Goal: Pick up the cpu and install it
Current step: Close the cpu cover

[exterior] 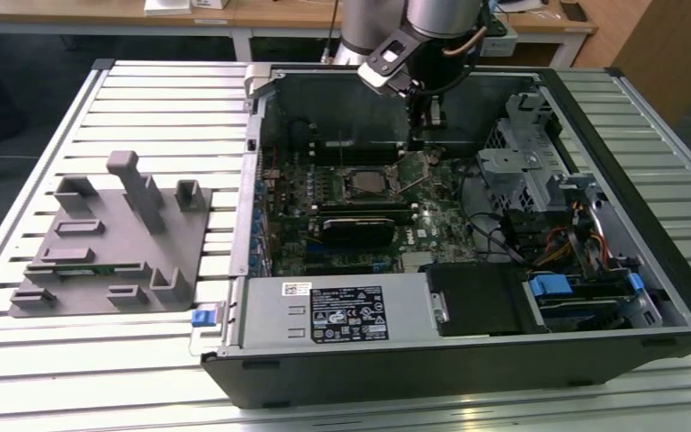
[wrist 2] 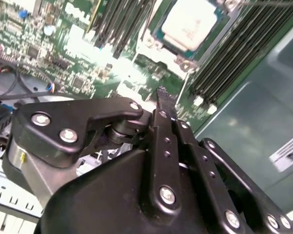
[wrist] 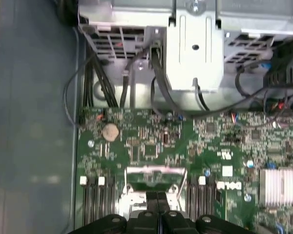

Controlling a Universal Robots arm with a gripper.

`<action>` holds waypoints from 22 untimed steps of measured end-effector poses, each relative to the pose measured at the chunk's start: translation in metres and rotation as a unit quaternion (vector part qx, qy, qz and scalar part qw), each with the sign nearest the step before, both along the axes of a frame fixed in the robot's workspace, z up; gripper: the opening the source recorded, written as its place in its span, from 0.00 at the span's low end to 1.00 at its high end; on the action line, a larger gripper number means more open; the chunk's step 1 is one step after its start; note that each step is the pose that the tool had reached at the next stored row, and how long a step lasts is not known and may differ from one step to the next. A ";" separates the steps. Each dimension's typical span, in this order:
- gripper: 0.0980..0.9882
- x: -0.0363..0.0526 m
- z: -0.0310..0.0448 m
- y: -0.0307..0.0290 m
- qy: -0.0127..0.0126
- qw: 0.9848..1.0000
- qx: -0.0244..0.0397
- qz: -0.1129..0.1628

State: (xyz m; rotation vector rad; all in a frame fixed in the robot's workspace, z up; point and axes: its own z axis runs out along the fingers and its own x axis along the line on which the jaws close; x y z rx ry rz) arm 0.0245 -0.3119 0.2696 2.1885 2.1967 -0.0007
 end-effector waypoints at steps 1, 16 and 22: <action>0.03 0.0022 -0.0005 0.0000 0.000 1.000 0.000 0.000; 0.03 0.0254 -0.0043 0.0006 0.000 1.000 0.000 0.000; 0.03 0.0360 -0.0090 0.0011 0.001 1.000 0.000 0.000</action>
